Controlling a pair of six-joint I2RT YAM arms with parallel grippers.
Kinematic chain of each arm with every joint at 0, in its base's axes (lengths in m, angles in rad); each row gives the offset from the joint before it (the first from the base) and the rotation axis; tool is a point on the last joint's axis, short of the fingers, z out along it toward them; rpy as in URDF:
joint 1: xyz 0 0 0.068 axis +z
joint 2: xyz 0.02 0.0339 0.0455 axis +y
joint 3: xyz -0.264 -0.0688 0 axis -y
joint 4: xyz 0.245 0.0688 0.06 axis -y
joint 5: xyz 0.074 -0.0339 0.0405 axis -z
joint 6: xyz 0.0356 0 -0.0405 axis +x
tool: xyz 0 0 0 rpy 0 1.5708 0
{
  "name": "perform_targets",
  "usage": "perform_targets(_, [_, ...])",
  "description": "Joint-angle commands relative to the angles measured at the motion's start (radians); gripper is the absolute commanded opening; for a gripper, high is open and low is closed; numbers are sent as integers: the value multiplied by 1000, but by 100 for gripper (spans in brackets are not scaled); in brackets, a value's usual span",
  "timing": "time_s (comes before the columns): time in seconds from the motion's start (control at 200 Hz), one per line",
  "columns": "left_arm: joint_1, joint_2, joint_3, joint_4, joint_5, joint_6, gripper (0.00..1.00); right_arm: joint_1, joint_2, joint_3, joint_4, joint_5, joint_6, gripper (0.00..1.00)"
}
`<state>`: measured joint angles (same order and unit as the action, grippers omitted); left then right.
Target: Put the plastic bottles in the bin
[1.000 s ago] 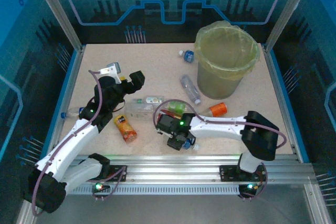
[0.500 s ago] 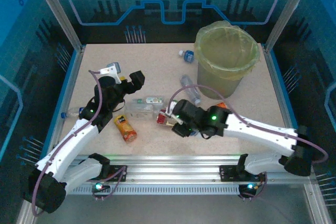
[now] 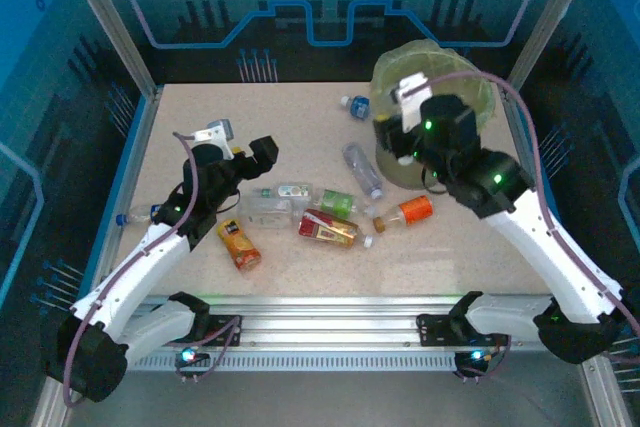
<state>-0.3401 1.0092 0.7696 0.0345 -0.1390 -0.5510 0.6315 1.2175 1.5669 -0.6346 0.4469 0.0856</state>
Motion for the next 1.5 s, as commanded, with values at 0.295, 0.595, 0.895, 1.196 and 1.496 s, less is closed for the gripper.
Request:
perform_targets(0.295, [11,9,11,30,65,-28,99,-318,391,405,-88,128,112,34])
perform_targets(0.595, [12,8,9,24,76,-20,99,-359,556,454,-128,210,119,37])
perform_targets(0.895, [12,7,6,24,78,-30,99,-360,577,350,-126,193,174,45])
perform_targets(1.196, [13,18,14,24,79,-29,99,-361,509,158,-81,177,242,58])
perform_targets(1.496, [12,15,23,9,75,-29,99,-366,501,90,-74,165,278,77])
